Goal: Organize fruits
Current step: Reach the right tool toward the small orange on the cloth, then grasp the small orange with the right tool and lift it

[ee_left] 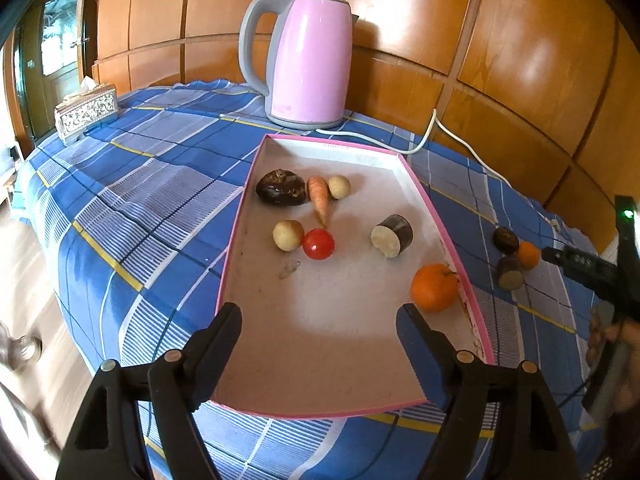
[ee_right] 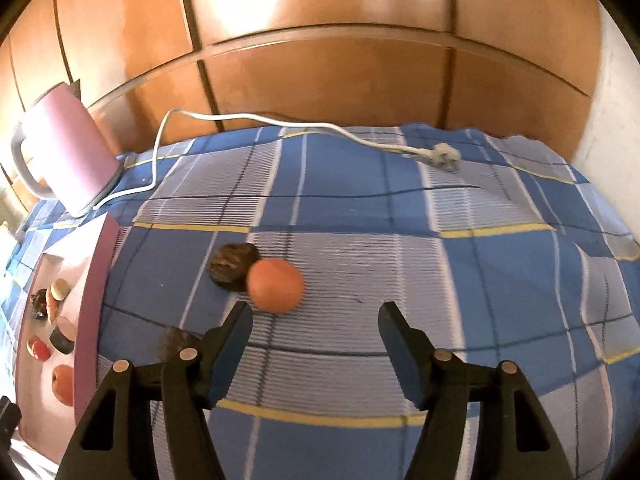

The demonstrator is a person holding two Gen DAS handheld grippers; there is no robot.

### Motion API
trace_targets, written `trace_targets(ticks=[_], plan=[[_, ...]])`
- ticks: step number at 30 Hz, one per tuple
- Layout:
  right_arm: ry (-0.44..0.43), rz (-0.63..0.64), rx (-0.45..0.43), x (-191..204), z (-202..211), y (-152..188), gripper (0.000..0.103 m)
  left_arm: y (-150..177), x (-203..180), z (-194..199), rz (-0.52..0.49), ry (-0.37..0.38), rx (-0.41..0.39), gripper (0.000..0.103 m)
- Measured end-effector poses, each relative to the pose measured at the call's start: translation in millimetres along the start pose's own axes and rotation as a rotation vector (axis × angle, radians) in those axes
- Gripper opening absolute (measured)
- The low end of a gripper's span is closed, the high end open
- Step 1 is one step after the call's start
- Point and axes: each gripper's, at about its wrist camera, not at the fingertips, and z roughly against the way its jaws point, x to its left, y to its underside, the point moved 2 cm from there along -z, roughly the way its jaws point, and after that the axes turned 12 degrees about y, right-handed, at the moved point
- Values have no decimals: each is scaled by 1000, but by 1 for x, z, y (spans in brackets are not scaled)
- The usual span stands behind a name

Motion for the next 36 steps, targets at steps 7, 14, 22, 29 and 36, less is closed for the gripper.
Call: trace_targets(ticks=[7,14,22,29,36], plan=[[-9,20,49,23,-24,-9,66,1,1,-1,1,2,2,82],[-1,41,94,29,-48,-12,40,2,3,-1,10,-3,5,82],[14,101,25,31,-30,-9,38,1,1,-2,10,1,7,82],[-32,130,-54,35,4,-13,38,0,0,1,14,2,2,82],[-164,198,-89,70,36,-7,38,-1,2,9,18,1,-20,83]])
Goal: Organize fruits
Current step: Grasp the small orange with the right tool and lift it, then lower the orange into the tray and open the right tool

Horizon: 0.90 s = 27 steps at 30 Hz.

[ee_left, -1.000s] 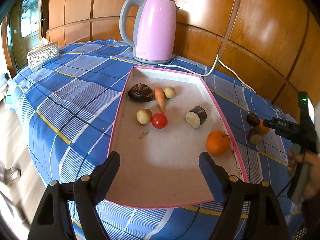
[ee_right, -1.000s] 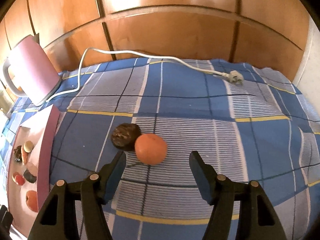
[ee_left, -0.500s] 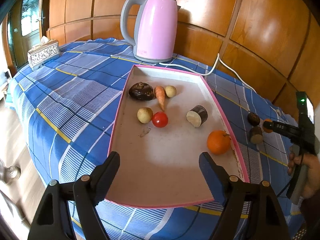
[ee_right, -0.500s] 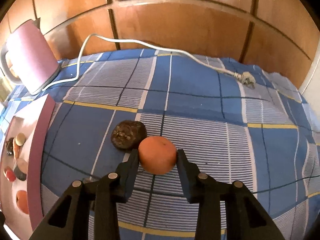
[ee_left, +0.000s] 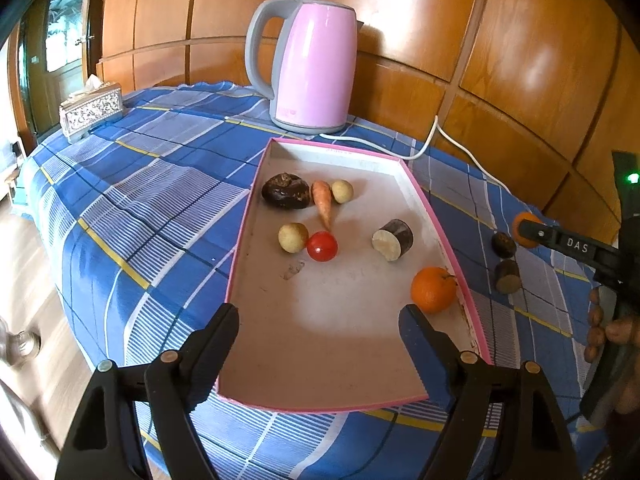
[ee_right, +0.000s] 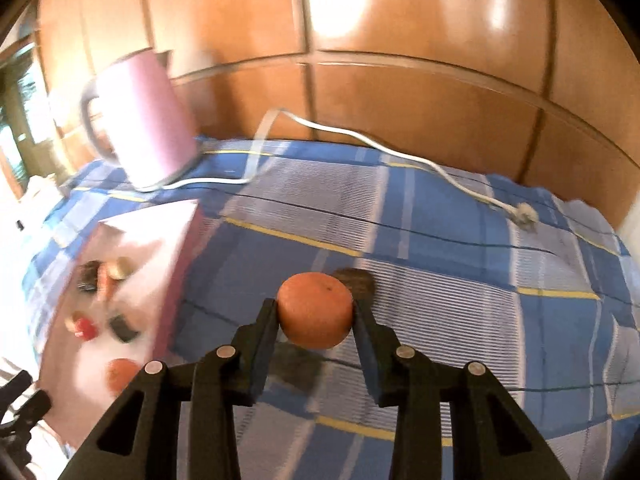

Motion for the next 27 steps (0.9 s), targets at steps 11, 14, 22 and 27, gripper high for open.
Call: trace_targets(ticks=[11,14,22,27], plan=[[-163,186,-8,102,13,-2,38,0,12,3,23,-13,-12,84],[-185,199,-4,122,10,-9,38,0,16,3,33,-18,-12,84],[-212,206,44,158,-16,-20,38,-1,23,2,51,-32,-21,84],[-217,210,78,169,-28,-17,40,0,28,-1,65,-39,-10,84]])
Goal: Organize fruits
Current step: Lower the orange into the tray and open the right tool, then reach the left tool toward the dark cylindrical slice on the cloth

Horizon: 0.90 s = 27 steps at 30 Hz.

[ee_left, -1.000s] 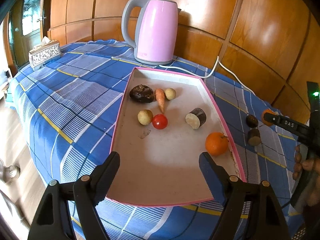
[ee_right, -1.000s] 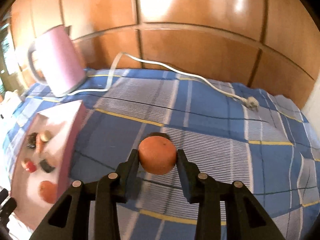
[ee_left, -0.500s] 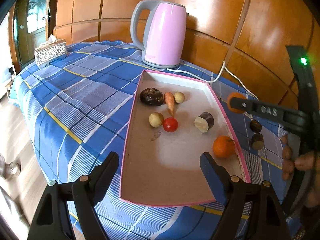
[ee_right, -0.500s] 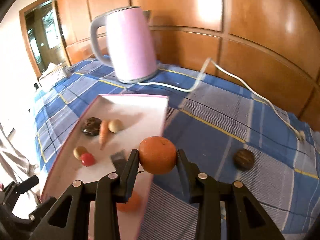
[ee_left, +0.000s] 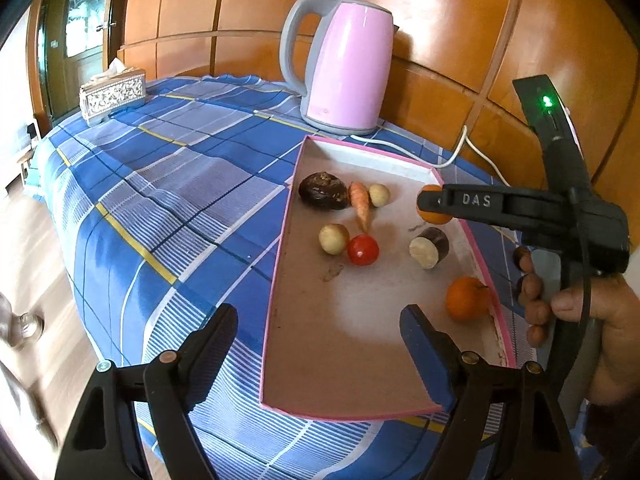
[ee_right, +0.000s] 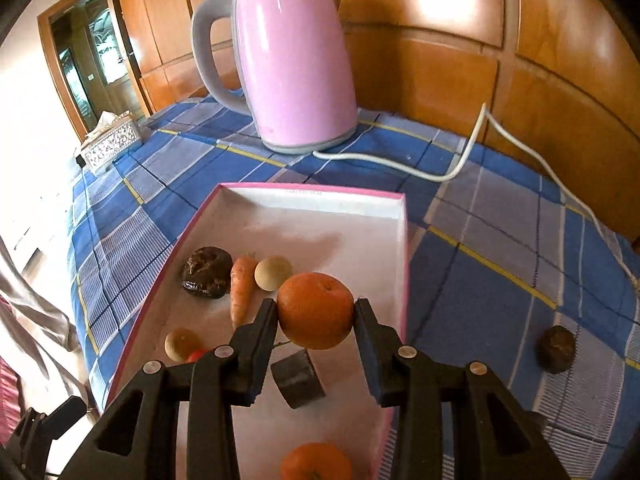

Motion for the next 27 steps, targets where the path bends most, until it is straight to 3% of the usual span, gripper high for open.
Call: trace_targets(ticks=[12,27], plan=[[-21,-87,-5,-22,14,18,45,2,-4,-1,-11,5,7,84],[91,-132,-56,-52,52,56,45,7,-23,2,-64,31,13,84]])
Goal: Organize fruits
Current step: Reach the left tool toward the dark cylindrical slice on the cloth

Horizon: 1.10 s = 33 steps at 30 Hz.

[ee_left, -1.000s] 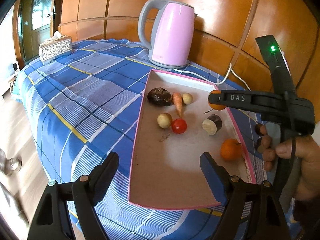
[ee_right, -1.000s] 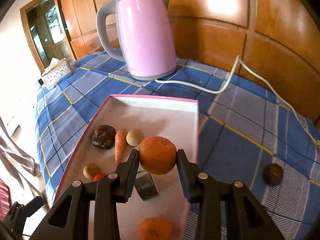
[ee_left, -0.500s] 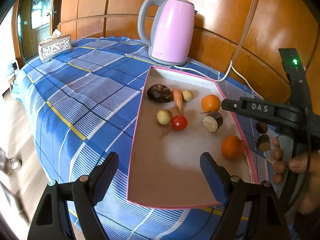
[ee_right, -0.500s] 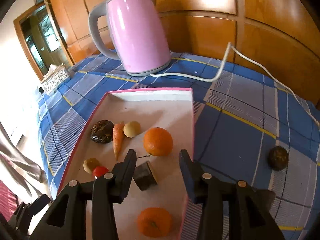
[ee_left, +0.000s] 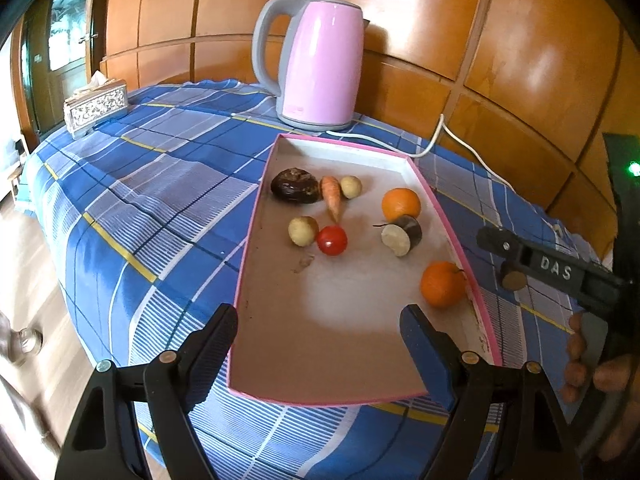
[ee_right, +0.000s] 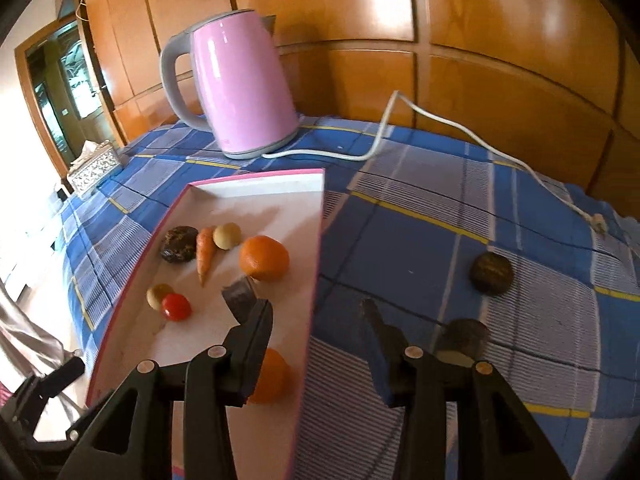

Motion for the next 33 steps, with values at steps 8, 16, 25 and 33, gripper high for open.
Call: trace_targets(ticks=[8,16,25,33], plan=[[89,-49,-18,-41,18,23,45,1,-19,-1,-56,29,14,84],[174,-160,-4,-102,31,47,45,-1,-44,-6,-131,56,33,84],[265,-269,23,-152,37,75,46,-2,-72,-13,-205,93,55,84],[366,-351,31,-191,44,93,46,-2,-103,-22,-282,154,83,84]])
